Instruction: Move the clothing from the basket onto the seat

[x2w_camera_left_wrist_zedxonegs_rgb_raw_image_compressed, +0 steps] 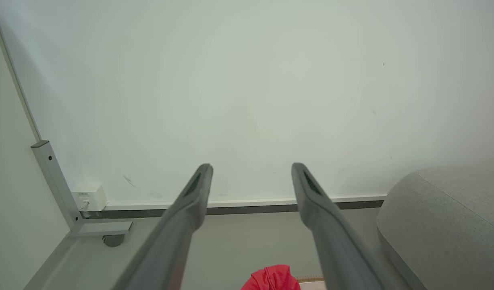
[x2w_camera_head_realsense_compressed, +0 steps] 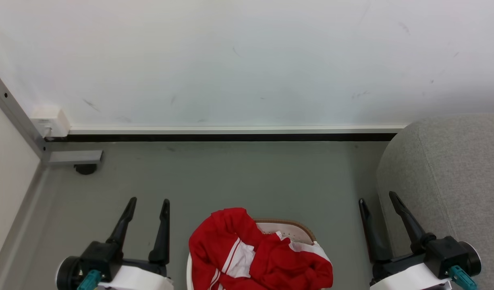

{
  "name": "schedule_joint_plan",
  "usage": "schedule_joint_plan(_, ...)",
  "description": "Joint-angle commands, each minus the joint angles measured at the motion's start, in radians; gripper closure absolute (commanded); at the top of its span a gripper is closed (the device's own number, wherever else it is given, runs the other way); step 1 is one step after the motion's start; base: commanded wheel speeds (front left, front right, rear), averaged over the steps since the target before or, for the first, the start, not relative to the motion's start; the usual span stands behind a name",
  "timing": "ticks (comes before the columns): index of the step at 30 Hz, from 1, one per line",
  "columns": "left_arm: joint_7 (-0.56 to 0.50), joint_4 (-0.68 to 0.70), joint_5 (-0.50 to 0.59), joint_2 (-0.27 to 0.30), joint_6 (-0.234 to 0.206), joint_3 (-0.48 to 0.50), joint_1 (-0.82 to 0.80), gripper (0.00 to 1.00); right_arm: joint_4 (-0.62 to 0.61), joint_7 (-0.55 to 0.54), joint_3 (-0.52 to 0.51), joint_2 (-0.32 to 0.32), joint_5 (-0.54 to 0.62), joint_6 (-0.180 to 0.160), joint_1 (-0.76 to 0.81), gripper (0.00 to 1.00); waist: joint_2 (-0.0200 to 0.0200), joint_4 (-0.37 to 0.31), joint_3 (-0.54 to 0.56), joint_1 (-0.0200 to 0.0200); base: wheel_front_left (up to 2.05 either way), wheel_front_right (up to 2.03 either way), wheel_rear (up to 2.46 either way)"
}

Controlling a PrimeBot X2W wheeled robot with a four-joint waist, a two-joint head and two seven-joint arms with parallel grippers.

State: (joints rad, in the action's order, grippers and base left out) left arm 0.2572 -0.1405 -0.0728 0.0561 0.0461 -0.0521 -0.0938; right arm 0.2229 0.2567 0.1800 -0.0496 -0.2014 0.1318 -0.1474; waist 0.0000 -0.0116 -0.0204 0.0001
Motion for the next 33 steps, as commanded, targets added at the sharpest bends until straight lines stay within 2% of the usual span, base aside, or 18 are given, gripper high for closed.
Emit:
schedule_joint_plan(1,0.009,-0.001,0.017,0.001,0.003,0.004,0.000,0.00,-0.001,0.009,0.002,-0.002,0.013,-0.002,-0.009,0.00,0.0000,-0.001,0.001,-0.0001,0.00,0.00,0.00)
schedule_joint_plan(22,0.008,-0.015,0.016,-0.003,0.012,0.020,-0.006,0.00,0.000,0.008,0.001,-0.002,-0.012,-0.002,-0.013,0.00,0.0000,-0.004,-0.005,-0.0001,0.00,0.00,0.00)
schedule_joint_plan(33,0.008,-0.013,0.014,-0.004,0.011,0.026,-0.018,0.00,-0.005,0.008,0.000,-0.002,-0.023,-0.002,-0.030,0.00,0.0000,-0.033,-0.034,-0.0001,0.00,0.00,0.00)
